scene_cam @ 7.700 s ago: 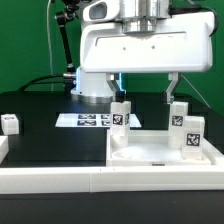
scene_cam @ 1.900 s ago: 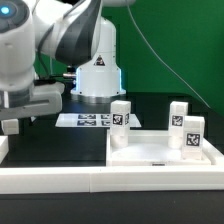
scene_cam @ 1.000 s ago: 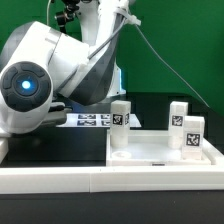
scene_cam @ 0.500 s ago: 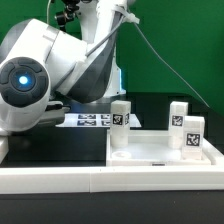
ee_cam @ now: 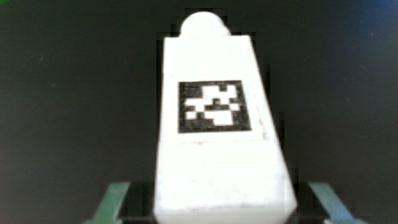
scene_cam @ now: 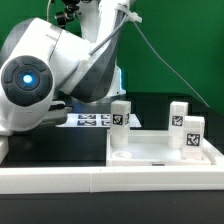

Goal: Assemble square table

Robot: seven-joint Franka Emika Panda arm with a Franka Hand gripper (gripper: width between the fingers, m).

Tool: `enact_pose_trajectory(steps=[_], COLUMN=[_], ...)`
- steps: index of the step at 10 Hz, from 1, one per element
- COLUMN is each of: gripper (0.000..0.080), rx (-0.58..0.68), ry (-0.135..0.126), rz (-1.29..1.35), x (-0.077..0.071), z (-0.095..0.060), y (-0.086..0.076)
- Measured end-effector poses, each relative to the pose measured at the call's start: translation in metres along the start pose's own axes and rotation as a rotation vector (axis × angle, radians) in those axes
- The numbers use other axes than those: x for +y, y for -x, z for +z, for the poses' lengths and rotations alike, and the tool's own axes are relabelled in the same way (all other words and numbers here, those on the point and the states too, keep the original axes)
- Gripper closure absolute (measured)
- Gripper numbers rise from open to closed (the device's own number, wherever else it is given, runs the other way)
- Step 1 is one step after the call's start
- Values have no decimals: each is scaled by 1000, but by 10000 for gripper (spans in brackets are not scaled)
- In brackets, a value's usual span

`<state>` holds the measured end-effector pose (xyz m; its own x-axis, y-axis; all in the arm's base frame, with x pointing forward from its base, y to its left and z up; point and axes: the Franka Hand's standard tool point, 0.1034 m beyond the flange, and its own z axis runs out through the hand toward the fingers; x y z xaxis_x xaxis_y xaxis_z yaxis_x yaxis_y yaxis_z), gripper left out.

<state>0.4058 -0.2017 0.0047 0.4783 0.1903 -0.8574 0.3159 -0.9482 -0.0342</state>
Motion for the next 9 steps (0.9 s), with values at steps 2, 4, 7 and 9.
enact_pose_trajectory(steps=[2,4,7,9], gripper=[511,509,509,509], rx=[3,21,49,95], ry=[16,35,48,63], rz=[48,77,79,81], x=[-13,-22,-18,-15], z=[-32,-65,-71,-76], y=[-1,3,-1,-5])
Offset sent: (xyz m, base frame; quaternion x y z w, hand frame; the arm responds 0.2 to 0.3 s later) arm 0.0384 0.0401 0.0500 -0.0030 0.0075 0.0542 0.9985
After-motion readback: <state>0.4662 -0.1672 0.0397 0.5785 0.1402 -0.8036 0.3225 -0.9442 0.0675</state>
